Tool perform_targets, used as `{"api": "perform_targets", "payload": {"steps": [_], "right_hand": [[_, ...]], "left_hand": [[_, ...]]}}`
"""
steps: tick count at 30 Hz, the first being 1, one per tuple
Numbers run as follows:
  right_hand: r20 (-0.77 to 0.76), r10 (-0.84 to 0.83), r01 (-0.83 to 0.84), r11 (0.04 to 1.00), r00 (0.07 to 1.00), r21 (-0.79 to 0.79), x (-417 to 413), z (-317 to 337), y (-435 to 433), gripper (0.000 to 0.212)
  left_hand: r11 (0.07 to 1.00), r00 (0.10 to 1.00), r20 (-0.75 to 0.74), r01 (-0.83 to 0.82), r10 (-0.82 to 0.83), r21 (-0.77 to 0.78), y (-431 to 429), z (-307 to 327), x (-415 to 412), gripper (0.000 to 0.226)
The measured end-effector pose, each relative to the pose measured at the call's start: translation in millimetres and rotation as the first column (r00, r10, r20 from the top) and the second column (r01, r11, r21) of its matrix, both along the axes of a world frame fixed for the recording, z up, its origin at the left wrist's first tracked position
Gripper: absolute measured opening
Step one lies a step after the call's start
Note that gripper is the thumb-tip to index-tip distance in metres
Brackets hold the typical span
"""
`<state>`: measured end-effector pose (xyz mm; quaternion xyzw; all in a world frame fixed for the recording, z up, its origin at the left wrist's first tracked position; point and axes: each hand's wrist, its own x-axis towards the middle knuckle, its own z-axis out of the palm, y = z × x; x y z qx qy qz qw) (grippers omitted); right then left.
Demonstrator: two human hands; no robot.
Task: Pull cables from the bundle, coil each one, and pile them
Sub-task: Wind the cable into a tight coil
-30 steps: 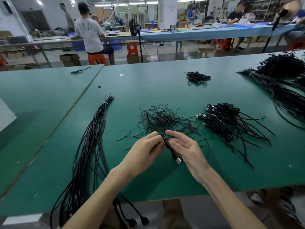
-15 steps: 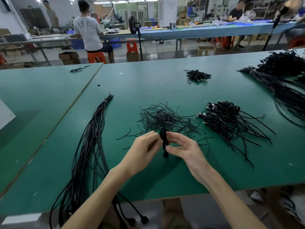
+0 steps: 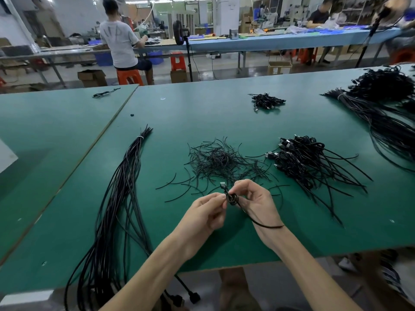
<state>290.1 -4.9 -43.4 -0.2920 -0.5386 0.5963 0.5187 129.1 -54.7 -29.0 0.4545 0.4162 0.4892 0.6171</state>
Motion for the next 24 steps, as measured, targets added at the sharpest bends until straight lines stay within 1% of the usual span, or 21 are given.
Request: {"api": "perform_targets", "payload": {"steps": [1, 2, 3, 5, 7, 8, 10, 11, 13, 15, 16, 18, 19, 20, 22, 24], "right_hand": [[0.004, 0.004, -0.004, 1.0, 1.0, -0.011, 0.5, -0.4, 0.7, 0.027], [0.012, 0.009, -0.009, 1.0, 1.0, -0.023, 1.3, -0.9, 1.3, 0.024], [0.028, 0.015, -0.014, 0.999, 0.999, -0.03, 2.0, -0.5, 1.6, 0.023], [0.049, 0.022, -0.02, 0.999, 0.999, -0.043, 1.2, 0.8, 1.4, 0.019], [0.011, 0.01, -0.009, 0.996, 1.0, -0.088, 0.5, 0.3, 1.8, 0.025], [-0.016, -0.009, 0.007, 0.993, 1.0, -0.116, 0.3, -0.2, 2.2, 0.026], [-0.073, -0.049, 0.036, 0.984, 0.996, -0.177, 0.4, 0.4, 2.0, 0.03], [-0.095, -0.073, 0.051, 0.975, 0.993, -0.215, 0.7, 0.6, 1.9, 0.034], [-0.104, -0.126, 0.094, 0.957, 0.987, -0.275, 1.0, 0.8, 2.9, 0.041], [-0.08, -0.16, 0.132, 0.951, 0.984, -0.281, -0.3, -0.1, 2.9, 0.043], [-0.059, -0.184, 0.163, 0.95, 0.981, -0.266, -1.0, -0.5, 3.0, 0.043], [-0.004, -0.241, 0.235, 0.95, 0.971, -0.204, -1.6, -0.5, 2.0, 0.042], [0.012, -0.249, 0.247, 0.953, 0.969, -0.174, -0.8, -0.6, 1.3, 0.042], [0.026, -0.223, 0.225, 0.962, 0.974, -0.154, -0.3, -0.6, 0.1, 0.044], [0.107, -0.084, 0.096, 0.989, 0.991, -0.116, -2.6, 1.7, -3.7, 0.05], [0.262, 0.031, -0.018, 0.999, 0.964, -0.051, -7.9, 3.8, -8.3, 0.058]], "left_hand": [[1.0, 0.999, 0.042, 0.002, -0.001, -0.023, 0.3, -0.1, 0.1, 0.026], [1.0, 0.999, 0.038, 0.0, 0.001, -0.028, 0.8, 0.4, -0.3, 0.027], [1.0, 1.0, -0.021, -0.013, 0.012, -0.007, 1.6, 1.6, -1.8, 0.028], [0.992, 0.97, -0.222, -0.072, 0.095, 0.107, 4.5, 5.6, -7.0, 0.029], [0.953, 0.905, -0.355, -0.143, 0.235, 0.266, 8.3, 11.1, -14.4, 0.03], [0.914, 0.854, -0.411, -0.165, 0.32, 0.371, 10.0, 13.5, -18.7, 0.029], [0.795, 0.702, -0.5, -0.159, 0.508, 0.585, 10.5, 19.3, -25.6, 0.026], [0.736, 0.643, -0.497, -0.157, 0.582, 0.659, 10.0, 19.9, -27.9, 0.024], [0.655, 0.585, -0.441, -0.218, 0.681, 0.723, 7.9, 20.2, -29.7, 0.021], [0.586, 0.51, -0.402, -0.273, 0.76, 0.763, 6.3, 18.7, -30.2, 0.019], [0.548, 0.456, -0.397, -0.269, 0.797, 0.792, 6.1, 17.2, -30.8, 0.019], [0.475, 0.306, -0.41, -0.179, 0.859, 0.862, 7.4, 14.6, -33.1, 0.019], [0.457, 0.228, -0.427, -0.103, 0.875, 0.883, 8.7, 13.3, -33.9, 0.018], [0.453, 0.166, -0.442, -0.034, 0.881, 0.891, 9.6, 11.4, -33.8, 0.016], [0.466, 0.09, -0.469, 0.058, 0.878, 0.883, 9.6, 7.0, -31.6, 0.013], [0.474, 0.08, -0.487, 0.14, 0.869, 0.869, 8.2, 2.4, -28.4, 0.009]]}}
